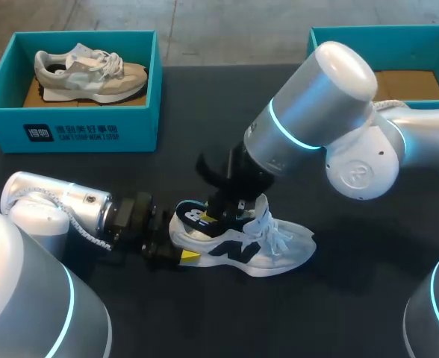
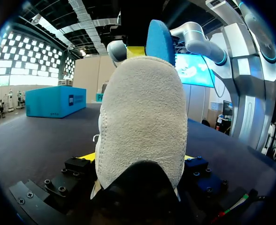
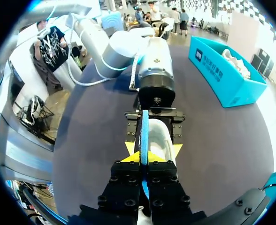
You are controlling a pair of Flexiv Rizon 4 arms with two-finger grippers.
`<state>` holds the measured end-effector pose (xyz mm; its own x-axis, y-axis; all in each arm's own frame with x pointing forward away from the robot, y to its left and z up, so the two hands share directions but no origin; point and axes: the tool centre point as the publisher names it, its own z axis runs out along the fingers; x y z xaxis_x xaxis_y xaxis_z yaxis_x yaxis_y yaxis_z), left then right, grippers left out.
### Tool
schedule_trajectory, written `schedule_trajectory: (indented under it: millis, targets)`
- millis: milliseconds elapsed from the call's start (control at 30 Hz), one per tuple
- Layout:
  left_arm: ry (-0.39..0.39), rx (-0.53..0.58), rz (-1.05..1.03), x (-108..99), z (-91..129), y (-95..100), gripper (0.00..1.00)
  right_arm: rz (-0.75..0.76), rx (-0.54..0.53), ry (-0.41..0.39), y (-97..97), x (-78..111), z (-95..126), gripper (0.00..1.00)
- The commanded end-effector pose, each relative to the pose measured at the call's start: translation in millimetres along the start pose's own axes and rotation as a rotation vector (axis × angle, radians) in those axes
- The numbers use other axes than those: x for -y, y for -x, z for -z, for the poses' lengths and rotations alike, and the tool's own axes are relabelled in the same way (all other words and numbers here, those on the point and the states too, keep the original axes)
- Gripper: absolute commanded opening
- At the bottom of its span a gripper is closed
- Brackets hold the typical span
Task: Take the shoe out of the shoebox, open the shoe tongue, remove and reinsert the insole, then place the shoe into the shoebox
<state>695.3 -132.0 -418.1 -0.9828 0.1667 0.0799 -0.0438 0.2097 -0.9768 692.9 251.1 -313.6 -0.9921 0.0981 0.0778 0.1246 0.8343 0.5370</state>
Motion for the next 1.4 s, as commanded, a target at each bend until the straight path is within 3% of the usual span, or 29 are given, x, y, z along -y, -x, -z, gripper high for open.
schedule_trajectory:
  millis: [33, 267, 767, 967, 1400]
  targets:
    - [0.0, -0.001, 0.0, -1.3, -1.0, 0.4, 0.0, -0.01, -0.008, 0.007, -0.2, -1.2, 4.0, 0.0]
    - [0.0, -0.001, 0.0, -1.3, -1.0, 0.4, 0.0, -0.043, 0.004, 0.084, 3.6, -7.9, 17.0, 0.0]
    - [0.0, -0.001, 0.0, -1.3, -1.0, 0.4, 0.0, -0.06, 0.018, 0.061, 3.3, -8.7, 19.4, 0.0]
    - [0.0, -0.001, 0.0, -1.3, -1.0, 0.4, 0.0, -0.038, 0.04, 0.195, 1.7, -27.1, 24.2, 0.0]
    - [0.0, -0.001, 0.0, -1.3, -1.0, 0.4, 0.0, -0.035, 0.041, 0.33, -3.0, -47.3, 35.6, 0.0]
